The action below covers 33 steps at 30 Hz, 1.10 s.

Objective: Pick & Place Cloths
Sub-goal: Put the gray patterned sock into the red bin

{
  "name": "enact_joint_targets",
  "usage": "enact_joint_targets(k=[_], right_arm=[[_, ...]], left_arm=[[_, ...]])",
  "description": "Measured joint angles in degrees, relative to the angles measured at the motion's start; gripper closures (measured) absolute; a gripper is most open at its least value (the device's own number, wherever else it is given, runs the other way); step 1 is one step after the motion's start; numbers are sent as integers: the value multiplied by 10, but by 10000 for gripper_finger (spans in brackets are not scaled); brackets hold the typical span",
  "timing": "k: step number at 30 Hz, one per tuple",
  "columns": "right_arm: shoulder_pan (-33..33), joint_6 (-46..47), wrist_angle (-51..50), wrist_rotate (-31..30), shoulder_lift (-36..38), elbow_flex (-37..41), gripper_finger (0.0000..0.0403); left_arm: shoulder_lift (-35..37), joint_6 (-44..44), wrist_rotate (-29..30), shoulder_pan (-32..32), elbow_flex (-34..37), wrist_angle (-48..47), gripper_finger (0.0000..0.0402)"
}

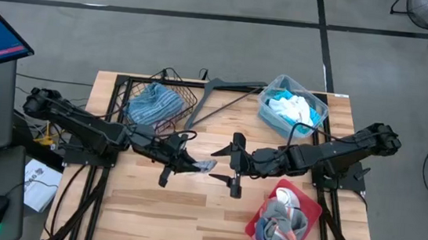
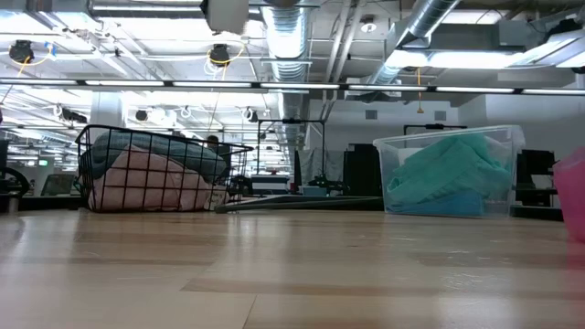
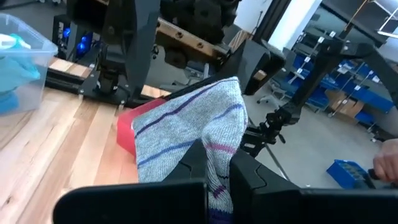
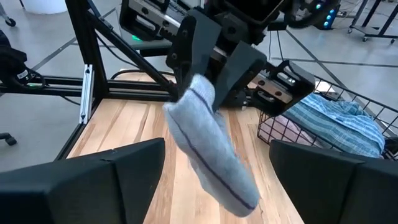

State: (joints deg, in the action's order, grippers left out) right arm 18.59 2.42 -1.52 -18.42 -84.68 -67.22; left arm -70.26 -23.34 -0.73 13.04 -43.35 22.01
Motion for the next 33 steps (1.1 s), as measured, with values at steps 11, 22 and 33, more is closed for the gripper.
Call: enact_joint_targets(k=[11, 22, 33], right_arm=[[-3, 2, 1, 6, -13, 0, 199], [-2, 32, 7, -5, -27, -1, 389], [36, 251, -395, -22, 38, -92, 399]], left_arm=[[0, -1, -1, 0, 0, 17, 399], [0, 4, -6, 0, 0, 11, 395], [0, 38, -3, 1, 0, -73, 320]])
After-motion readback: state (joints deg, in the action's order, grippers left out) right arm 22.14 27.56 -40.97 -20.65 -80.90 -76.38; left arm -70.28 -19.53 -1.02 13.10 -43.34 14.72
